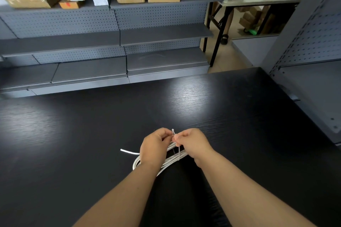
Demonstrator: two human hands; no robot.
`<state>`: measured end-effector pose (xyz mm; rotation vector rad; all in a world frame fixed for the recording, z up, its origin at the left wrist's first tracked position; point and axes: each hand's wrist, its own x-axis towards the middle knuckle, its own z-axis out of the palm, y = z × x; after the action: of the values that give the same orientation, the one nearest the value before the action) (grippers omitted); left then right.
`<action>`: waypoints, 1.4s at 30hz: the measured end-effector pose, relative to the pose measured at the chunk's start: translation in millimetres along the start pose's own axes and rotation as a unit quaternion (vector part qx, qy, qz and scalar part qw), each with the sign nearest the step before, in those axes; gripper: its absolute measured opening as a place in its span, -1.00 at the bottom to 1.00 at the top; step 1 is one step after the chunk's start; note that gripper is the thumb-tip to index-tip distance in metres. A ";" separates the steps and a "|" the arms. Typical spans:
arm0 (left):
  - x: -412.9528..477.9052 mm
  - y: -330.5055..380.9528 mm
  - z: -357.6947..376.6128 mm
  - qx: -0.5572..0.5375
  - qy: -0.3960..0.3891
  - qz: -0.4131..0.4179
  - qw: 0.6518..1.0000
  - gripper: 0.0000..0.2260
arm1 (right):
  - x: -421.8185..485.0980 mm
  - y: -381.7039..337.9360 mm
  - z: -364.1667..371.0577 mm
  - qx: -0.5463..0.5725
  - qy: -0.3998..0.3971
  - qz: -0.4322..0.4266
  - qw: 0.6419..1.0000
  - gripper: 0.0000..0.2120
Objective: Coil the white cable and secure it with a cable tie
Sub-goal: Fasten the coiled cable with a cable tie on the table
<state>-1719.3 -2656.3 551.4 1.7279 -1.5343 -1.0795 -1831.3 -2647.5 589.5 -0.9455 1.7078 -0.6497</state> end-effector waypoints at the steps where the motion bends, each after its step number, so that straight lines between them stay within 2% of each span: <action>1: -0.2 -0.5 -0.2 0.000 -0.001 0.003 1.000 -0.87 | 0.0 1.1 0.5 0.000 0.005 -0.006 1.000 -0.75; 4: -0.6 -1.4 -0.3 -0.001 -0.004 0.016 1.000 -0.88 | 0.4 4.5 2.3 0.004 0.025 -0.019 1.000 -0.75; 9: -1.5 -0.7 -0.3 -0.007 0.000 0.024 1.000 -0.91 | 0.8 6.4 5.3 0.012 0.052 -0.029 0.998 -0.93; 16: -2.7 -0.4 0.0 -0.027 0.001 0.026 0.999 -0.83 | 0.2 6.4 2.4 -0.001 0.057 -0.027 0.998 -0.90; 26: -2.8 -2.1 0.5 -0.021 0.008 0.040 0.999 -0.87 | -0.8 6.7 0.9 0.043 0.041 -0.029 0.998 -0.95; 29: -3.3 -2.4 0.8 -0.026 0.013 0.036 0.999 -0.88 | -1.2 6.2 0.4 0.054 0.040 -0.020 0.998 -0.90; 42: -6.0 -2.7 0.2 -0.024 -0.005 0.051 0.998 -0.81 | -0.6 8.1 1.1 0.112 0.047 -0.001 0.993 -0.94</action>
<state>-1718.1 -2649.9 550.2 1.5967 -1.5711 -1.0678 -1832.5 -2642.6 583.1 -0.7683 1.6747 -0.8803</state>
